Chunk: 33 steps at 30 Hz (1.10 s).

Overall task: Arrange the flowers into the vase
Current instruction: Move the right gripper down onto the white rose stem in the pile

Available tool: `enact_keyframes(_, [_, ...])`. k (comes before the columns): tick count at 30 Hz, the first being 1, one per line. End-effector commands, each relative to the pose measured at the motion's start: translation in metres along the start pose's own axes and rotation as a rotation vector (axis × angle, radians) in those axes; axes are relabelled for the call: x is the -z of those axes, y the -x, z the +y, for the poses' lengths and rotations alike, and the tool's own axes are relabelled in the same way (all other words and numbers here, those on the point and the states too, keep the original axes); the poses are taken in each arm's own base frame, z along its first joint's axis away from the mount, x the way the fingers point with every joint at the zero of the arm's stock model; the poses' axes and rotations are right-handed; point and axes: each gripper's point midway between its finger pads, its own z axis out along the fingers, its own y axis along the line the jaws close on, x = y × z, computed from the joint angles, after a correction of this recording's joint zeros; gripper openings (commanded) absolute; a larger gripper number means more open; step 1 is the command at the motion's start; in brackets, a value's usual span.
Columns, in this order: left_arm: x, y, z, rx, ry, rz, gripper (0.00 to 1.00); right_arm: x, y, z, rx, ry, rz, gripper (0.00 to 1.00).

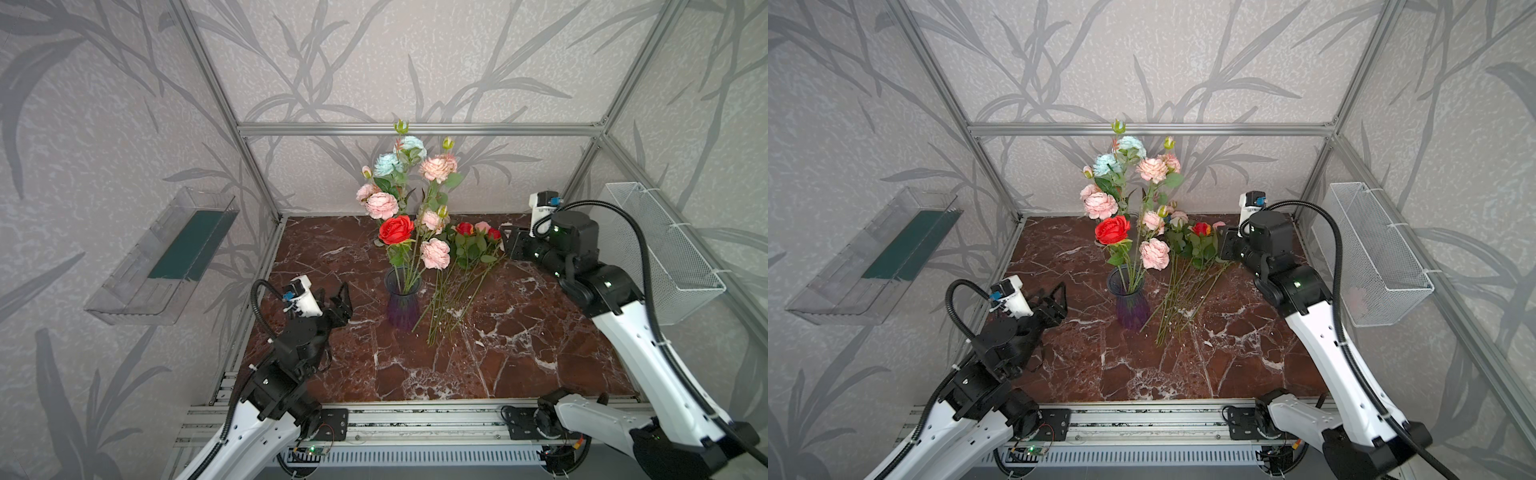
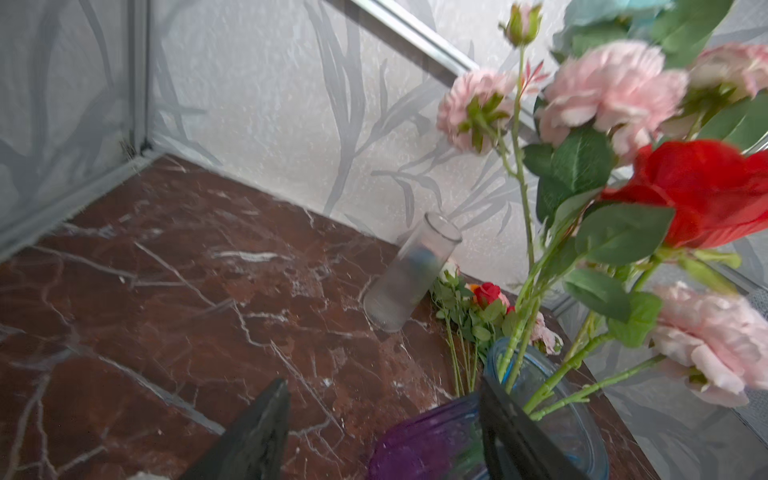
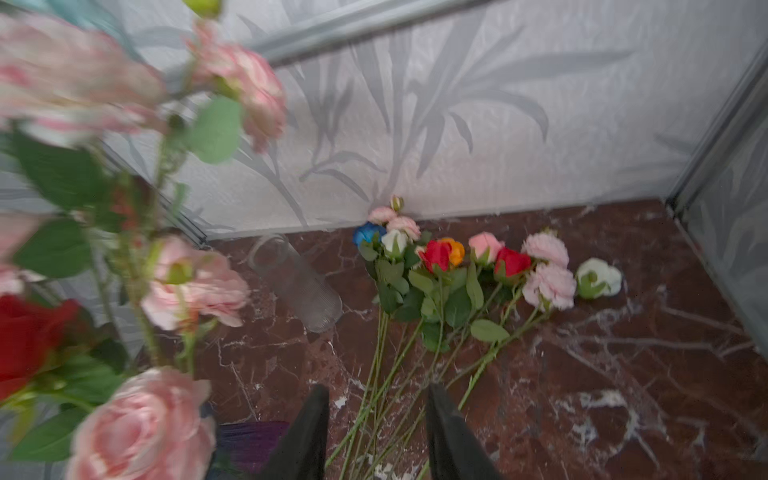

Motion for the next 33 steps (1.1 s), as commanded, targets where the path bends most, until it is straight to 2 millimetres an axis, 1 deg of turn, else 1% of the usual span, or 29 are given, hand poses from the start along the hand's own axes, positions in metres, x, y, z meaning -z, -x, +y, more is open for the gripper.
enact_keyframes(1, [-0.013,-0.033,-0.001,0.198,-0.032,0.088,0.71,-0.062,-0.069,-0.002,-0.135,0.081,0.258,0.33])
enact_keyframes(4, [-0.019,-0.055,0.005,0.277,-0.030,0.137,0.70,-0.098,-0.091,-0.002,-0.169,0.100,0.328,0.32])
enact_keyframes(6, [-0.019,-0.066,0.014,0.311,-0.001,0.151,0.70,-0.120,-0.105,0.002,-0.166,0.102,0.395,0.32])
enact_keyframes(8, [-0.019,-0.072,0.022,0.331,0.023,0.153,0.70,-0.142,-0.118,0.006,-0.161,0.092,0.447,0.33])
enact_keyframes(9, [-0.018,-0.074,0.025,0.338,0.030,0.153,0.70,-0.152,-0.124,0.008,-0.161,0.092,0.468,0.35])
enact_keyframes(10, [-0.018,-0.075,0.026,0.341,0.031,0.153,0.70,-0.167,-0.135,0.006,-0.164,0.076,0.499,0.35])
enact_keyframes(12, [-0.016,-0.075,0.029,0.343,0.043,0.149,0.70,-0.187,-0.147,0.005,-0.163,0.054,0.538,0.36])
enact_keyframes(15, [-0.013,-0.074,0.032,0.342,0.049,0.142,0.70,-0.214,-0.157,0.002,-0.165,0.024,0.568,0.37])
enact_keyframes(19, [-0.010,-0.072,0.033,0.341,0.050,0.138,0.70,-0.246,-0.168,-0.004,-0.169,-0.016,0.603,0.36])
enact_keyframes(23, [-0.010,-0.072,0.034,0.339,0.051,0.137,0.70,-0.267,-0.182,-0.011,-0.171,-0.055,0.644,0.32])
enact_keyframes(25, [-0.010,-0.071,0.035,0.338,0.054,0.132,0.70,-0.274,-0.189,-0.010,-0.175,-0.049,0.664,0.26])
enact_keyframes(26, [-0.010,-0.072,0.035,0.337,0.056,0.131,0.70,-0.276,-0.191,-0.011,-0.175,-0.057,0.666,0.25])
enact_keyframes(29, [-0.010,-0.071,0.036,0.332,0.059,0.128,0.70,-0.279,-0.194,-0.015,-0.175,-0.076,0.665,0.14])
enact_keyframes(31, [-0.010,-0.070,0.036,0.328,0.061,0.123,0.70,-0.280,-0.194,-0.015,-0.173,-0.077,0.662,0.11])
enact_keyframes(33, [-0.010,-0.070,0.036,0.325,0.061,0.120,0.70,-0.280,-0.192,-0.014,-0.176,-0.068,0.661,0.04])
